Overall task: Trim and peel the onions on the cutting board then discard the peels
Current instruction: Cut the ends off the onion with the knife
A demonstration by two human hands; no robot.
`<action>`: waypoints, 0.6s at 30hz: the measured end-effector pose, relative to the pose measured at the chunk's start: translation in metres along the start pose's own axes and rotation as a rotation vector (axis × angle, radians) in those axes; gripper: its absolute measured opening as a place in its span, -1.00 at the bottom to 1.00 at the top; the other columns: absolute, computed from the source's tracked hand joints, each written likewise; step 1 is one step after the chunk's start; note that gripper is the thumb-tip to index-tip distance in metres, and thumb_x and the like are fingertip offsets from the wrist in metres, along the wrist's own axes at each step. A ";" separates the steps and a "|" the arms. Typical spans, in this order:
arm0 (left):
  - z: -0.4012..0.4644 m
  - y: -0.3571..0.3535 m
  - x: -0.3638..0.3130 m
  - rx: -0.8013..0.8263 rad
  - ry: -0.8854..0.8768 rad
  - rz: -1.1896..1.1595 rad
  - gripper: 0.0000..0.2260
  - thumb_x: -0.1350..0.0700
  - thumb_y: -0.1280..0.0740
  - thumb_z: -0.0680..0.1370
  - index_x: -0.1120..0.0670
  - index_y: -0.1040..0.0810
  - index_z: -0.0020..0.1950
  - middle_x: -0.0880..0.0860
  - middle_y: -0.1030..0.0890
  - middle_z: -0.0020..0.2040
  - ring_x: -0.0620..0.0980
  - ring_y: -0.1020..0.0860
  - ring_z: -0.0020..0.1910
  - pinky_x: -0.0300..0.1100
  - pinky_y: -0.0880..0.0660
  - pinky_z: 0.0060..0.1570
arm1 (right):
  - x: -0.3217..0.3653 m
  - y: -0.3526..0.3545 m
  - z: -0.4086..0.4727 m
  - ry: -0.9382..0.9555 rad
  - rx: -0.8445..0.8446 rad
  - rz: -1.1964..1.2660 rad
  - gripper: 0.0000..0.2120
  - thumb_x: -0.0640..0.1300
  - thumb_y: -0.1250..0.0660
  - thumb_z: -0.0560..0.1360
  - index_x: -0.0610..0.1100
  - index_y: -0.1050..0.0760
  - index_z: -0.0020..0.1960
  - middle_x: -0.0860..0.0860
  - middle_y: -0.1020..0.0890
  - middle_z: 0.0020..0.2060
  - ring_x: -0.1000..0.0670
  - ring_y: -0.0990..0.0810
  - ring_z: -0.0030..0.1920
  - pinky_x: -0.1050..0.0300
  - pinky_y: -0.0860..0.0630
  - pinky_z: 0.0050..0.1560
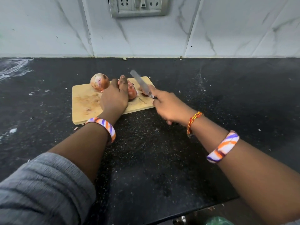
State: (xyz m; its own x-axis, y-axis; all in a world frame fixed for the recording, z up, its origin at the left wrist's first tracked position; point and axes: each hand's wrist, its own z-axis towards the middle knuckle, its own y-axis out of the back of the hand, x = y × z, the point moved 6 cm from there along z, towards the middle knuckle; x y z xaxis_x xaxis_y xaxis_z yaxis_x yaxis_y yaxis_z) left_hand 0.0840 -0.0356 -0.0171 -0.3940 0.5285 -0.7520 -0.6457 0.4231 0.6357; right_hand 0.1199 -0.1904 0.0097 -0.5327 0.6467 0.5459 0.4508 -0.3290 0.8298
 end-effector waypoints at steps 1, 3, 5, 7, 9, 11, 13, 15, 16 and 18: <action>0.000 0.000 0.000 -0.003 0.001 -0.001 -0.51 -0.17 0.09 0.61 0.11 -0.40 0.28 0.24 -0.52 0.21 0.26 -0.45 0.19 0.01 -0.36 0.09 | 0.000 -0.008 -0.002 0.003 0.035 -0.047 -0.47 -0.21 0.00 0.61 0.07 0.06 0.52 -0.12 -0.53 0.04 0.07 -0.43 -0.57 0.26 -0.44 -0.61; 0.000 0.000 0.000 -0.012 -0.005 -0.009 -0.51 -0.16 0.09 0.61 0.12 -0.41 0.28 0.24 -0.52 0.21 0.26 -0.45 0.19 0.01 -0.36 0.09 | -0.005 -0.022 -0.005 -0.005 0.088 -0.132 -0.47 -0.17 0.01 0.61 0.09 0.08 0.52 -0.24 -0.50 0.14 0.02 -0.45 -0.53 0.23 -0.47 -0.59; -0.001 0.002 0.001 -0.020 -0.014 -0.023 -0.51 -0.16 0.08 0.61 0.13 -0.42 0.26 0.24 -0.53 0.20 0.26 -0.46 0.19 0.00 -0.36 0.07 | -0.010 -0.026 -0.003 -0.022 0.087 -0.180 -0.48 -0.14 0.02 0.61 0.11 0.09 0.51 -0.25 -0.48 0.12 0.00 -0.40 -0.48 0.20 -0.47 -0.51; -0.002 0.003 0.001 -0.018 -0.013 -0.046 -0.51 -0.16 0.07 0.61 0.13 -0.42 0.26 0.23 -0.53 0.19 0.25 -0.46 0.18 -0.02 -0.35 0.07 | -0.014 -0.022 -0.001 -0.045 0.059 -0.200 -0.47 -0.16 0.02 0.61 0.10 0.08 0.51 -0.28 -0.45 0.18 0.01 -0.35 -0.45 0.09 -0.50 -0.34; -0.002 0.003 0.002 -0.014 0.001 -0.080 -0.52 -0.16 0.05 0.61 0.14 -0.42 0.26 0.22 -0.53 0.20 0.23 -0.46 0.19 -0.05 -0.33 0.06 | -0.017 -0.013 0.000 -0.078 0.018 -0.195 -0.45 -0.20 0.02 0.60 0.09 0.09 0.51 -0.29 -0.42 0.21 -0.02 -0.38 -0.44 0.01 -0.56 -0.27; -0.002 0.004 0.004 -0.021 0.016 -0.119 -0.53 -0.15 0.03 0.61 0.15 -0.42 0.26 0.21 -0.53 0.20 0.21 -0.45 0.20 -0.10 -0.29 0.03 | -0.016 -0.009 -0.001 -0.074 -0.032 -0.174 -0.45 -0.19 0.02 0.60 0.09 0.09 0.51 -0.30 -0.43 0.20 -0.02 -0.38 -0.43 -0.05 -0.59 -0.19; -0.002 0.005 0.005 -0.029 0.013 -0.147 -0.53 -0.14 0.01 0.61 0.16 -0.41 0.26 0.21 -0.52 0.20 0.20 -0.45 0.20 -0.11 -0.30 0.03 | -0.014 -0.011 -0.005 -0.051 -0.045 -0.165 -0.45 -0.19 0.02 0.60 0.08 0.10 0.52 -0.30 -0.44 0.19 0.02 -0.32 -0.43 -0.10 -0.58 -0.08; -0.003 0.006 0.005 -0.034 0.009 -0.157 -0.54 -0.14 0.00 0.61 0.17 -0.41 0.26 0.21 -0.52 0.21 0.21 -0.45 0.21 -0.07 -0.33 0.08 | -0.014 -0.019 -0.008 -0.047 -0.013 -0.181 -0.45 -0.19 0.01 0.60 0.08 0.11 0.52 -0.29 -0.46 0.16 0.03 -0.29 -0.44 -0.11 -0.56 -0.06; -0.003 0.007 0.006 -0.036 0.015 -0.166 -0.54 -0.14 -0.02 0.60 0.17 -0.40 0.26 0.21 -0.52 0.21 0.21 -0.45 0.21 -0.06 -0.34 0.10 | -0.014 -0.023 -0.009 -0.051 0.002 -0.188 -0.45 -0.19 0.01 0.60 0.08 0.10 0.52 -0.27 -0.48 0.14 0.03 -0.29 -0.44 -0.09 -0.55 -0.07; -0.002 0.008 0.007 -0.039 0.030 -0.195 -0.55 -0.14 -0.04 0.60 0.17 -0.38 0.28 0.21 -0.51 0.23 0.20 -0.44 0.23 -0.06 -0.34 0.14 | -0.013 -0.025 -0.011 -0.049 -0.014 -0.176 -0.45 -0.19 0.01 0.60 0.06 0.09 0.52 -0.25 -0.52 0.06 0.02 -0.32 -0.44 -0.10 -0.56 -0.08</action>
State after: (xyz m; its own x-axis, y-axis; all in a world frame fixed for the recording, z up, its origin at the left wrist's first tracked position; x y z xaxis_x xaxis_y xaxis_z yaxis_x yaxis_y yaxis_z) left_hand 0.0745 -0.0301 -0.0179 -0.2780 0.4167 -0.8655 -0.7362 0.4863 0.4707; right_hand 0.1077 -0.1978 -0.0167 -0.5671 0.7278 0.3857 0.3432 -0.2169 0.9139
